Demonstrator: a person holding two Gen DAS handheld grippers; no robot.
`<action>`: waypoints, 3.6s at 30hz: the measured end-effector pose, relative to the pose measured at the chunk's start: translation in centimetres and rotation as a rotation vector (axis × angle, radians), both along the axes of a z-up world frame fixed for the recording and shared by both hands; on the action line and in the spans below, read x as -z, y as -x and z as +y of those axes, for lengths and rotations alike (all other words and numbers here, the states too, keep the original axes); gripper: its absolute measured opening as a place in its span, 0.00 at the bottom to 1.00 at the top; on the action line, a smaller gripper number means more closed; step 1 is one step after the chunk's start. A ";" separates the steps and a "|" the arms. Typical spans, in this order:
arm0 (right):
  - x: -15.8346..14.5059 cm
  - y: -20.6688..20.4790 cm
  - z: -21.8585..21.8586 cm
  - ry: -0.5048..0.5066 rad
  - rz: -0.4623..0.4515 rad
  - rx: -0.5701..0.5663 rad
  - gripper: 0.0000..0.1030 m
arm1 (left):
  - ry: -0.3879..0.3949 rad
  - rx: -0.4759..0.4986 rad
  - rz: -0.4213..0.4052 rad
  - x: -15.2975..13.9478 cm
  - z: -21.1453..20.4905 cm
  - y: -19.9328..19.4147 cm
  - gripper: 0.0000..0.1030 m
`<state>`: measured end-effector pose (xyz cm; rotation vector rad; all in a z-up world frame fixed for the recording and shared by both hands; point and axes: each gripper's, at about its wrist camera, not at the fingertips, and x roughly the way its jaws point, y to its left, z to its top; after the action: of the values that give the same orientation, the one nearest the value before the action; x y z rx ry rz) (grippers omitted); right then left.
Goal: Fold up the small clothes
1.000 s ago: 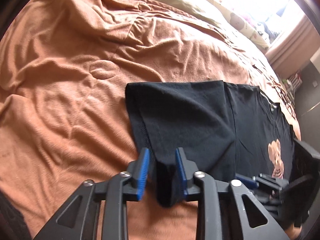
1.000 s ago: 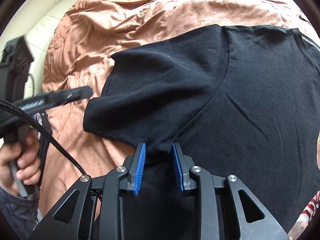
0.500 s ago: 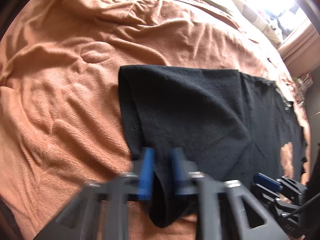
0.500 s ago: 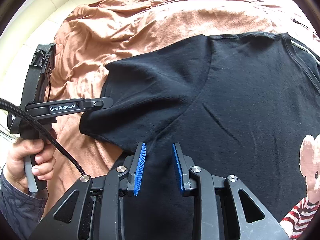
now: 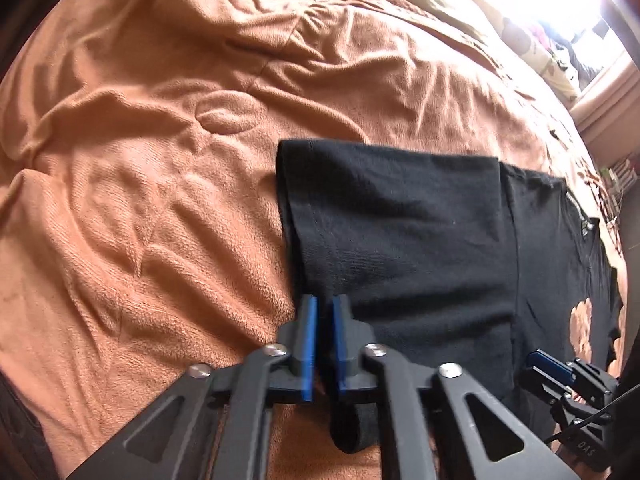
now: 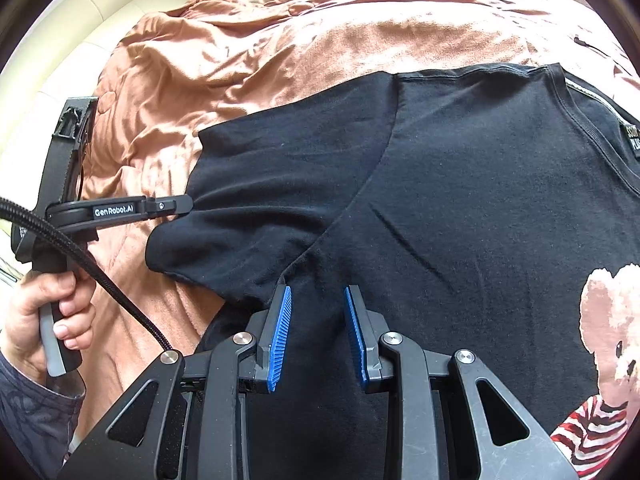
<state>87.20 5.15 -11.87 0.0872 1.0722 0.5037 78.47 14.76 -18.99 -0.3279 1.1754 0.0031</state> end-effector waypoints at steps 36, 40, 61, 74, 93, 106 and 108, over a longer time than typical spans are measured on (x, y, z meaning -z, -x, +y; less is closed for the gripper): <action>-0.7 0.1 -3.0 -0.223 0.072 0.074 0.12 | 0.041 0.125 -0.220 -10.6 -5.2 -0.6 0.05; -1.9 2.0 -6.3 -0.268 0.041 0.109 0.46 | 0.018 0.156 -0.226 -12.0 -7.6 -0.6 0.05; -2.0 6.2 -18.3 -0.377 0.030 0.254 0.46 | -0.039 0.401 -0.152 -11.4 -24.0 1.2 0.05; -1.4 5.9 -19.2 -0.368 0.059 0.248 0.61 | -0.041 0.366 -0.125 -10.9 -23.9 0.9 0.34; -1.4 5.2 -20.8 -0.366 0.007 0.262 0.61 | 0.019 0.289 0.119 0.3 -22.6 -0.9 0.34; -1.5 5.4 -24.6 -0.400 0.006 0.296 0.61 | 0.089 0.286 0.008 -2.7 -24.9 -3.7 0.04; -1.5 5.4 -25.1 -0.407 0.004 0.308 0.61 | 0.077 0.306 -0.013 -3.5 -25.9 -4.5 0.04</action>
<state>81.79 -19.97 -10.37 0.6027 0.9265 0.4346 82.95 -11.16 -15.54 -0.2122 1.2052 -0.3115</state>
